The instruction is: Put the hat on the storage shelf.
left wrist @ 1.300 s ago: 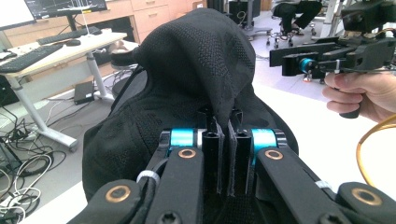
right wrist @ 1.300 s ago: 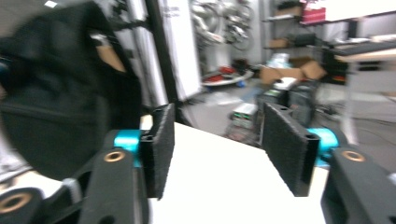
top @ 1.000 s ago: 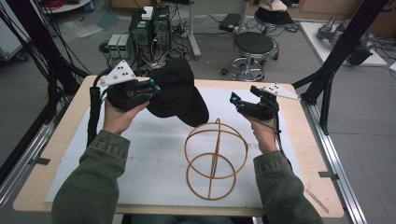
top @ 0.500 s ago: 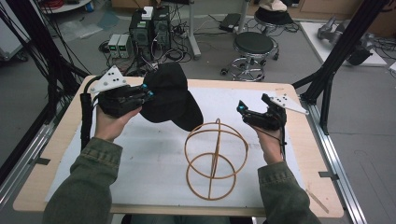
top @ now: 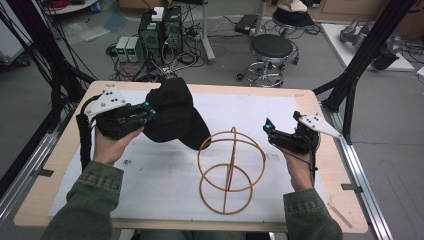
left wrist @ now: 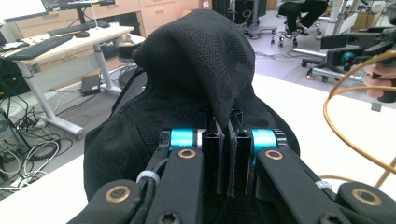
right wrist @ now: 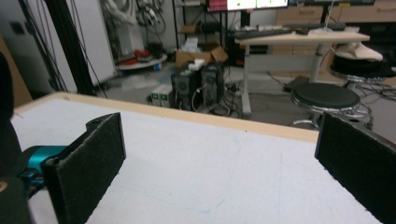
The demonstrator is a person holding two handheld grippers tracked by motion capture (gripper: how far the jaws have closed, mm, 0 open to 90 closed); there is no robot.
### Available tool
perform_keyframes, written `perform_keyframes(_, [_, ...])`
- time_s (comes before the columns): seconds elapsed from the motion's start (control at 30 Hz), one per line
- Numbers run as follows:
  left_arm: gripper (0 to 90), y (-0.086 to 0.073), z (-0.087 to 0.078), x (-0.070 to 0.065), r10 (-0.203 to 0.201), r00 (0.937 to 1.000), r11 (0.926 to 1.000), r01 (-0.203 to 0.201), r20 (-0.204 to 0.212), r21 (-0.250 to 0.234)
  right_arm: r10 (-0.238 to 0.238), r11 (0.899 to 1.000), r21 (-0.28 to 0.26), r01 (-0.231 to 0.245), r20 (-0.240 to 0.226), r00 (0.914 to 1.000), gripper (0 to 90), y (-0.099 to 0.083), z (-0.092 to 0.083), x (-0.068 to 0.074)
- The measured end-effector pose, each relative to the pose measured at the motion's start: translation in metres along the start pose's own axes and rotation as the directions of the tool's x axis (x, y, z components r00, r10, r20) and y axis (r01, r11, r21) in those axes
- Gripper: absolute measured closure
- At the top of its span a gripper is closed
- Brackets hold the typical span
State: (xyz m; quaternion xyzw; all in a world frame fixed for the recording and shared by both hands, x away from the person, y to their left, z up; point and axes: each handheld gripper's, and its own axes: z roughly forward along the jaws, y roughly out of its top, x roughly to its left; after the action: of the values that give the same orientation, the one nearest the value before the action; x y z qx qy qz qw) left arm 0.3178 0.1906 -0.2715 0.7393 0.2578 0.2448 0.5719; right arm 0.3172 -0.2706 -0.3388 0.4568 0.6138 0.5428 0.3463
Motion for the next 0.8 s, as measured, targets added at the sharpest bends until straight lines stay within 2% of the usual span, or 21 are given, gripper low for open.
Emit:
perform_keyframes(0.13, [86.7,-0.003,-0.008,-0.001,0.006,0.9999,1.0000,-0.006,0.015,0.007,0.008,0.999,0.038,-0.009,0.017,0.9998,0.6,-0.008,-0.008,-0.003])
perform_keyframes(0.2, [86.7,-0.003,-0.013,-0.002,0.015,0.9996,0.9998,-0.015,0.026,0.014,0.014,0.999,0.044,-0.015,0.026,0.9996,0.6,-0.018,-0.015,-0.006])
perform_keyframes(0.47, [86.6,0.003,-0.027,-0.011,0.075,0.9937,0.9967,-0.078,0.083,0.025,0.042,0.996,0.075,-0.046,0.056,0.9976,0.6,-0.045,-0.029,-0.017])
perform_keyframes(0.63, [86.6,0.009,-0.032,-0.015,0.127,0.9835,0.9904,-0.133,0.129,0.038,0.052,0.995,0.086,-0.058,0.070,0.9962,0.6,-0.058,-0.038,-0.024])
perform_keyframes(0.8, [86.6,0.021,-0.038,-0.016,0.186,0.9675,0.9793,-0.197,0.171,0.048,0.063,0.993,0.090,-0.070,0.081,0.9947,0.7,-0.066,-0.042,-0.030])
